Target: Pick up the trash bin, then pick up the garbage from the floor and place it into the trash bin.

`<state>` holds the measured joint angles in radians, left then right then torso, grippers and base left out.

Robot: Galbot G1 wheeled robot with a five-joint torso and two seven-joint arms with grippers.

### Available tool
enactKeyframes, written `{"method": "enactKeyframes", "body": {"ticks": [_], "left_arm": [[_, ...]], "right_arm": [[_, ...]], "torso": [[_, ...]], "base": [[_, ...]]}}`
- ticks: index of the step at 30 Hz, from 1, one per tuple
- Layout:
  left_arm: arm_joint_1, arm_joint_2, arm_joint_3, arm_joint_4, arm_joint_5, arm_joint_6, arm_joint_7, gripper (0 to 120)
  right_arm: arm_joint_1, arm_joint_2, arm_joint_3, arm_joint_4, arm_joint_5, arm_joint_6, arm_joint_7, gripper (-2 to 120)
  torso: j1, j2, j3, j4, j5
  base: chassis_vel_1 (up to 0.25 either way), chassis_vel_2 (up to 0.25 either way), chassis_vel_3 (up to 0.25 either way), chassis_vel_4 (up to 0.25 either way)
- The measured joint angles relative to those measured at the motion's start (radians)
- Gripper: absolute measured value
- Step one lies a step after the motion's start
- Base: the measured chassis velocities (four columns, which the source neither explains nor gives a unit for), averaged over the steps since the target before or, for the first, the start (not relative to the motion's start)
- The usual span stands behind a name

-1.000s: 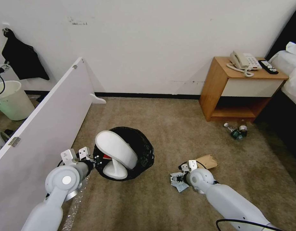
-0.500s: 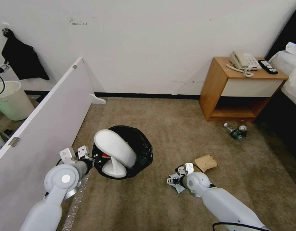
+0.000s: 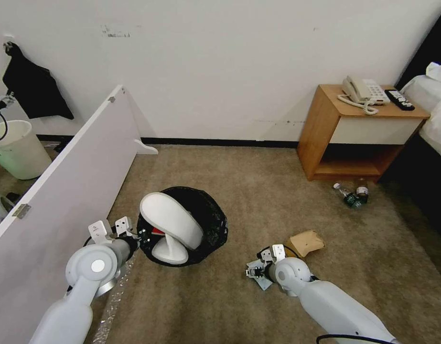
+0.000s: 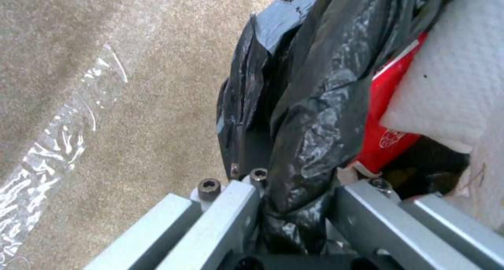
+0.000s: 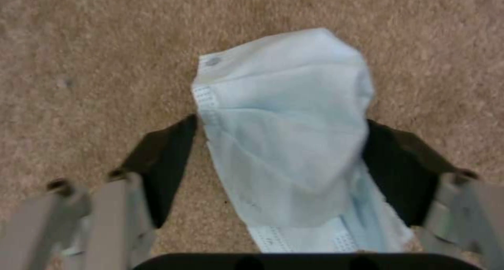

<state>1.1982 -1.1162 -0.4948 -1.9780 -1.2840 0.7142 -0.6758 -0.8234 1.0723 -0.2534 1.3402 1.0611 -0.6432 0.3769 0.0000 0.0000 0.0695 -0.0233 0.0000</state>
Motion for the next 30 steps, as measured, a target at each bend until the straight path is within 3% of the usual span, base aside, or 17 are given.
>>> {"method": "enactKeyframes", "body": {"ticks": [3,8,11,13,19,21,30], "left_arm": [[0.0,0.0,0.0,0.0,0.0,0.0,0.001,0],[0.002,0.0,0.0,0.0,0.005,-0.001,0.009,0],[0.002,0.0,0.0,0.0,0.005,-0.001,0.009,0],[0.002,0.0,-0.002,0.0,0.005,-0.002,0.01,0],[0.002,0.0,-0.002,0.0,0.006,-0.003,0.011,0],[0.003,-0.001,-0.001,-0.003,0.006,-0.003,0.011,0],[-0.001,0.005,0.005,-0.004,0.008,-0.001,0.008,0]], "right_arm": [[0.0,0.0,0.0,0.002,0.0,0.0,0.002,70],[-0.001,0.002,-0.001,-0.007,-0.002,0.009,0.014,42],[-0.001,0.002,-0.001,-0.013,-0.004,0.013,0.016,38],[-0.001,0.002,0.001,-0.017,-0.006,0.017,0.017,26],[0.0,0.003,0.001,-0.017,-0.005,0.019,0.017,11],[-0.001,-0.003,0.002,0.008,0.006,0.02,0.028,0],[-0.04,-0.08,0.025,0.158,0.081,0.021,0.104,0]], "torso": [[0.0,0.0,0.0,0.0,0.0],[0.0,0.0,0.0,-0.0001,-0.0001],[0.0,0.0,0.0,-0.0002,-0.0003],[0.0,0.0,0.0,-0.0003,-0.0003],[0.0,0.0,0.0,0.0,0.0001],[0.0,0.0,0.0,0.0,0.0001],[0.0,0.0,0.0,-0.0003,0.0]], "base": [[0.0,0.0,0.0,0.0],[0.0,0.0,0.0,0.0],[0.0,0.0,0.0,0.0],[0.0,0.0,0.0,0.0],[0.0,0.0,0.0,0.0],[0.0,0.0,0.0,0.0],[0.0,0.0,0.0,0.0]]}}
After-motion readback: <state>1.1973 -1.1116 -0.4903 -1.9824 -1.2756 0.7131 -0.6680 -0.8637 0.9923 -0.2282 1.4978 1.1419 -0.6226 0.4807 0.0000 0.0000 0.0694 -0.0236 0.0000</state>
